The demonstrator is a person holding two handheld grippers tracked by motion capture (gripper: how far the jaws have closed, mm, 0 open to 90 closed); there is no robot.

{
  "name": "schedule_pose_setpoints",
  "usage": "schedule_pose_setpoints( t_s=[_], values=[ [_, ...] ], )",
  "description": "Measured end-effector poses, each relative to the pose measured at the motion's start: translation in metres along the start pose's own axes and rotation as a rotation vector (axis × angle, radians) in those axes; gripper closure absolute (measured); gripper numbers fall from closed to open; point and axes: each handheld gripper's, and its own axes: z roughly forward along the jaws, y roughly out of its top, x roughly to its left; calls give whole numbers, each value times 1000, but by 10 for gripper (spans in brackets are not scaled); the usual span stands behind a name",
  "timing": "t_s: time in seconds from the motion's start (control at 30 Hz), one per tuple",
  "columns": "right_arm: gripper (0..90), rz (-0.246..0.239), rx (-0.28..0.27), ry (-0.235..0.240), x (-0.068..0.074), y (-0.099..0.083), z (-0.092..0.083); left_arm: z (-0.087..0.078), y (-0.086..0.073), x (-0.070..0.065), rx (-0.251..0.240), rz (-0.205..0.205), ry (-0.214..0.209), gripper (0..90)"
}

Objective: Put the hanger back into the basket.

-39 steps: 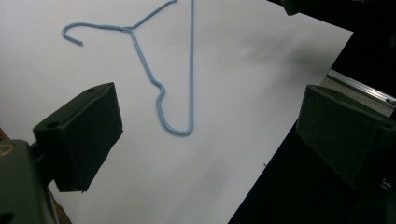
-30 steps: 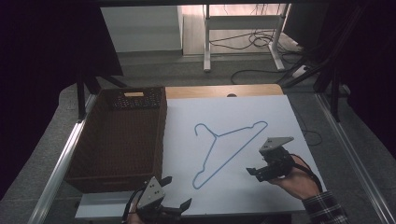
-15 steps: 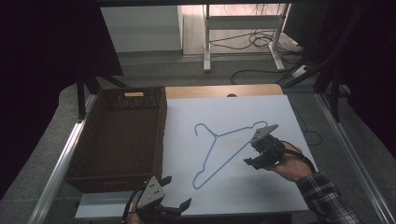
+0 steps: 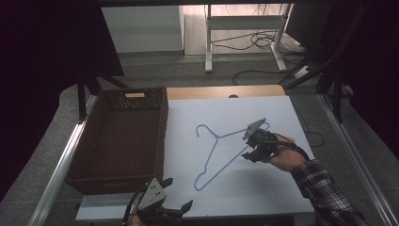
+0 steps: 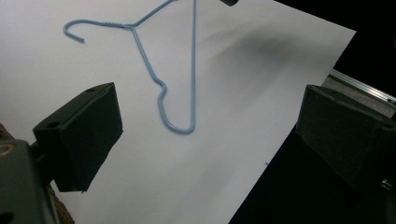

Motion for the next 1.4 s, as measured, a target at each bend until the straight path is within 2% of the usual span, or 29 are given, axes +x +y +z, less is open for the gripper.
schedule_pose_setpoints(
  t_s=[0.17,0.27,0.43,0.63,0.67,0.77,0.87,0.93,1.17,1.27,1.4],
  values=[
    [539,-32,29,6,-6,10,5,0,0,0,0,-1,0,71],
    [551,-13,24,18,-9,17,9,0,0,0,0,-2,-1,71],
    [591,46,23,42,-14,29,18,-1,0,0,1,-2,-1,71],
    [627,172,3,63,-23,46,31,-1,0,0,4,-3,0,72],
    [663,205,-8,73,-26,53,36,-1,0,0,4,-3,-1,72],
    [712,224,-1,72,-29,62,44,-1,0,1,4,-4,-1,71],
    [728,220,2,67,-31,66,49,-1,0,1,5,-5,-2,71],
    [728,235,-3,71,-33,70,53,-1,0,1,5,-6,-2,72],
    [726,261,-65,71,-39,80,65,-1,0,1,5,-6,-2,72],
    [788,273,-104,58,-41,81,73,-1,0,1,5,-7,-2,72],
    [827,284,-132,40,-42,83,83,-1,0,1,7,-6,-2,72]
  ],
)
